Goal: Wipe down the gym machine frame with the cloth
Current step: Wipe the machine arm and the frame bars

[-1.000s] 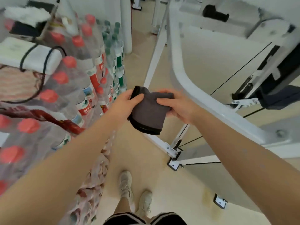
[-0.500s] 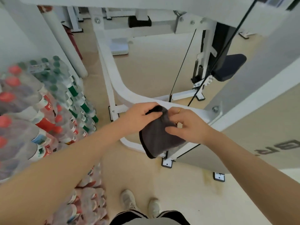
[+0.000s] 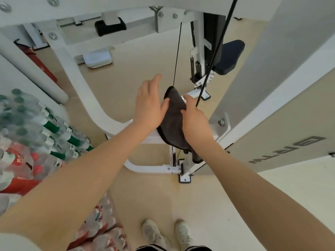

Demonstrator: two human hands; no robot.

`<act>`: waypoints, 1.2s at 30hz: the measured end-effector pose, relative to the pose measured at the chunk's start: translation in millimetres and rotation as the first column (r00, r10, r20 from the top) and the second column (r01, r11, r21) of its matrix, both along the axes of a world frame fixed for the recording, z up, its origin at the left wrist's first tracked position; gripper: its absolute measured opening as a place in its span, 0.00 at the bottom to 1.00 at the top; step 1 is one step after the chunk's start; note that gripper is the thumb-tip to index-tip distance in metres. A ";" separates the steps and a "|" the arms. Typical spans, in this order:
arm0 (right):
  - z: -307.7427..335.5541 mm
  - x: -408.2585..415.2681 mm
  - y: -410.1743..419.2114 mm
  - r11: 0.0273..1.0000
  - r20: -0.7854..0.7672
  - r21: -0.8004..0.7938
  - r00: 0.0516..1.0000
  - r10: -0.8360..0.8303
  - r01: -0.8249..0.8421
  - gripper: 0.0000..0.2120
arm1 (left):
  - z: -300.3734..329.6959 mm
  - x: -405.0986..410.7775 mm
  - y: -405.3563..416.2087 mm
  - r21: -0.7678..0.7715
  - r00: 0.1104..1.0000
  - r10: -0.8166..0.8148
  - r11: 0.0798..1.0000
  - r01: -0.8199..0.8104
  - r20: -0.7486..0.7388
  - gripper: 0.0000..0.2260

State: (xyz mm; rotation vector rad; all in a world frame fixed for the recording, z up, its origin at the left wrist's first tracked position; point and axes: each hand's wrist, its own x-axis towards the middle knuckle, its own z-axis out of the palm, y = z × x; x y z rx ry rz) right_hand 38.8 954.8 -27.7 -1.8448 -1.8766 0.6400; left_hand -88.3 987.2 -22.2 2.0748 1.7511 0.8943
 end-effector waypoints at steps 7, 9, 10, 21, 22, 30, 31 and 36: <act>-15.7 -5.2 -13.1 0.890 0.557 0.283 0.816 0.151 -0.358 0.24 | -20.9 -40.4 -20.9 -0.287 0.966 -0.240 0.936 0.206 -0.091 0.11; -22.0 13.5 -24.1 0.814 0.593 0.098 0.690 0.415 -0.573 0.29 | -18.2 -50.2 -24.0 -0.396 0.927 -0.340 0.882 0.255 -0.159 0.16; -24.1 24.8 -26.1 0.797 0.596 -0.065 0.617 0.513 -0.600 0.34 | -16.9 -54.9 -24.9 -0.424 0.892 -0.380 0.869 0.254 -0.245 0.20; -41.0 -9.4 -3.6 0.846 0.673 -0.024 0.618 0.407 -0.532 0.30 | -27.8 -66.8 -30.6 -0.362 0.839 -0.346 0.912 0.195 -0.420 0.23; -41.9 -11.0 -5.0 0.845 0.658 0.041 0.651 0.378 -0.533 0.29 | -28.9 -66.9 -31.3 -0.354 0.843 -0.342 0.914 0.197 -0.414 0.23; -35.5 52.1 -4.3 0.912 0.574 -0.098 0.727 0.378 -0.397 0.31 | -32.5 -67.3 -33.9 -0.338 0.852 -0.340 0.918 0.208 -0.399 0.23; -35.7 53.4 -5.5 0.917 0.592 -0.111 0.715 0.371 -0.384 0.32 | -33.7 -67.9 -33.8 -0.335 0.858 -0.335 0.919 0.208 -0.388 0.23; -43.9 29.6 -18.1 0.962 0.709 -0.034 0.672 0.214 -0.271 0.31 | -38.5 -68.8 -33.9 -0.316 0.873 -0.326 0.924 0.214 -0.364 0.23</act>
